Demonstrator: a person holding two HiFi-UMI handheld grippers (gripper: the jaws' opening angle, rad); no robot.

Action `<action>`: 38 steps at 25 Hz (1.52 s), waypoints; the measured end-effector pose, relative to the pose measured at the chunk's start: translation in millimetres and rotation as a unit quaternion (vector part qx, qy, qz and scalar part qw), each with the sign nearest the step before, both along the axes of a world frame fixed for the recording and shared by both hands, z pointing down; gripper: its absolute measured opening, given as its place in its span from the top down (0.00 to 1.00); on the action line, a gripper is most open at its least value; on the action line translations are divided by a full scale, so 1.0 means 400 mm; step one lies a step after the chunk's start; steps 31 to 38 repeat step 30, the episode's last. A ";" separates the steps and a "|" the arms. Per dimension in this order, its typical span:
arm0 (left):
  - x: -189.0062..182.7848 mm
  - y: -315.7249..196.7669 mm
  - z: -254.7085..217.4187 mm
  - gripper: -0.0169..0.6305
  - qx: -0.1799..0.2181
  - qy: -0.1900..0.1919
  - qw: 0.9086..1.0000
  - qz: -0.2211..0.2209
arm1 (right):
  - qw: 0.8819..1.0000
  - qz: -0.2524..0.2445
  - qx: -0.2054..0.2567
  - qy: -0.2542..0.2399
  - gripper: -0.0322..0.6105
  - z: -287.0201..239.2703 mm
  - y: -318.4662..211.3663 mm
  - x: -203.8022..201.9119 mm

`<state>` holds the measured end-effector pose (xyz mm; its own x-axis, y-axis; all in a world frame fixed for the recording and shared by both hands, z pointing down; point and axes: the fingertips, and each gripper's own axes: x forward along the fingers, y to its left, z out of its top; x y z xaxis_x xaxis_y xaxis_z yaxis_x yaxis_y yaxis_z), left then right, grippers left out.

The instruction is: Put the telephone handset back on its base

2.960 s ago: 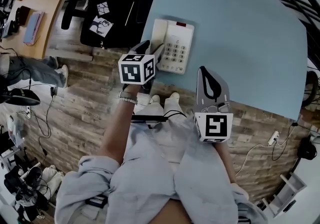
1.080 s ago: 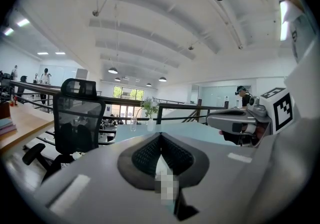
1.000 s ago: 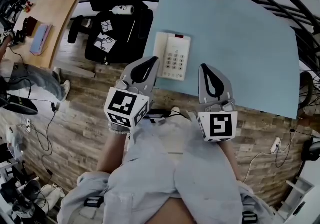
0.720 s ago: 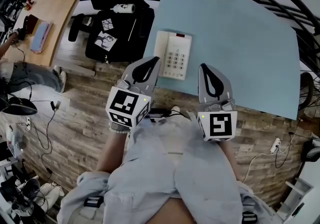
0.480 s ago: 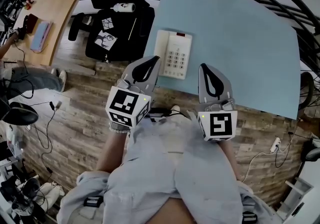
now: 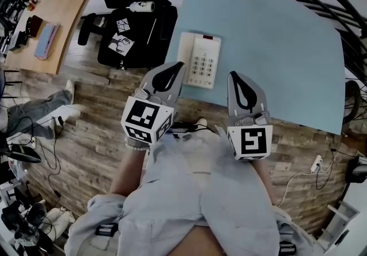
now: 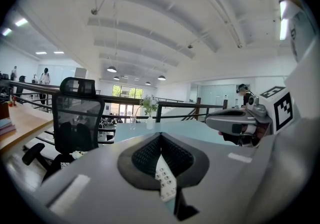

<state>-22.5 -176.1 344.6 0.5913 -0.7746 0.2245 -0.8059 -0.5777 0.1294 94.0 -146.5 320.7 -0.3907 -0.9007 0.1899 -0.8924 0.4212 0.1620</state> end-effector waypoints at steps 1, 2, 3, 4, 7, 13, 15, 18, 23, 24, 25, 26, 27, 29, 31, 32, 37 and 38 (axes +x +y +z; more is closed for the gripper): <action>-0.001 0.000 0.000 0.97 0.000 0.000 1.000 0.000 | 1.000 0.000 0.000 -0.002 0.94 0.002 0.000 -0.001; -0.002 -0.001 -0.001 0.97 0.000 0.000 1.000 0.000 | 1.000 -0.001 0.001 -0.002 0.94 0.002 -0.001 -0.003; -0.003 -0.001 -0.001 0.97 0.000 0.000 1.000 0.000 | 1.000 -0.003 0.002 -0.002 0.94 0.002 -0.002 -0.005; -0.005 -0.002 -0.001 0.97 -0.001 0.000 1.000 0.000 | 1.000 -0.004 0.003 -0.002 0.94 -0.001 -0.003 -0.009; -0.007 -0.004 0.002 0.97 -0.002 -0.002 1.000 0.000 | 1.000 -0.005 0.004 -0.003 0.94 -0.004 -0.007 -0.016; -0.007 -0.002 0.008 0.97 -0.004 -0.002 1.000 0.003 | 1.000 -0.008 -0.012 0.014 0.94 0.008 0.000 -0.018; -0.005 -0.003 0.009 0.97 -0.004 -0.002 1.000 0.003 | 1.000 -0.006 -0.012 0.013 0.94 0.008 0.001 -0.015; -0.001 -0.004 0.012 0.97 -0.003 -0.001 1.000 0.005 | 1.000 -0.003 -0.014 0.013 0.94 0.010 0.001 -0.010; 0.003 -0.006 0.014 0.97 -0.005 -0.001 1.000 0.007 | 1.000 0.000 -0.013 0.017 0.94 0.008 0.001 -0.007; 0.004 -0.006 0.015 0.97 -0.005 -0.001 1.000 0.007 | 1.000 0.000 -0.014 0.017 0.94 0.009 0.001 -0.006; 0.006 -0.007 0.016 0.97 -0.005 -0.001 1.000 0.007 | 1.000 0.001 -0.014 0.017 0.94 0.010 0.001 -0.004; 0.009 -0.007 0.017 0.97 -0.005 0.000 1.000 0.007 | 1.000 0.002 -0.014 0.017 0.94 0.011 0.001 -0.001; 0.011 -0.007 0.018 0.97 -0.004 -0.001 1.000 0.008 | 1.000 0.003 -0.015 0.017 0.94 0.012 0.001 0.001; 0.016 -0.006 0.019 0.97 -0.005 -0.001 1.000 0.010 | 1.000 0.005 -0.014 0.018 0.94 0.013 0.001 0.007; 0.018 -0.005 0.021 0.97 -0.006 -0.001 1.000 0.010 | 1.000 0.006 -0.014 0.019 0.94 0.013 0.001 0.010; 0.018 -0.005 0.021 0.97 -0.006 -0.001 1.000 0.010 | 1.000 0.006 -0.014 0.019 0.94 0.013 0.001 0.010; 0.018 -0.005 0.021 0.97 -0.006 -0.001 1.000 0.010 | 1.000 0.006 -0.014 0.019 0.94 0.013 0.001 0.010; 0.018 -0.005 0.021 0.97 -0.006 -0.001 1.000 0.010 | 1.000 0.006 -0.014 0.019 0.94 0.013 0.001 0.010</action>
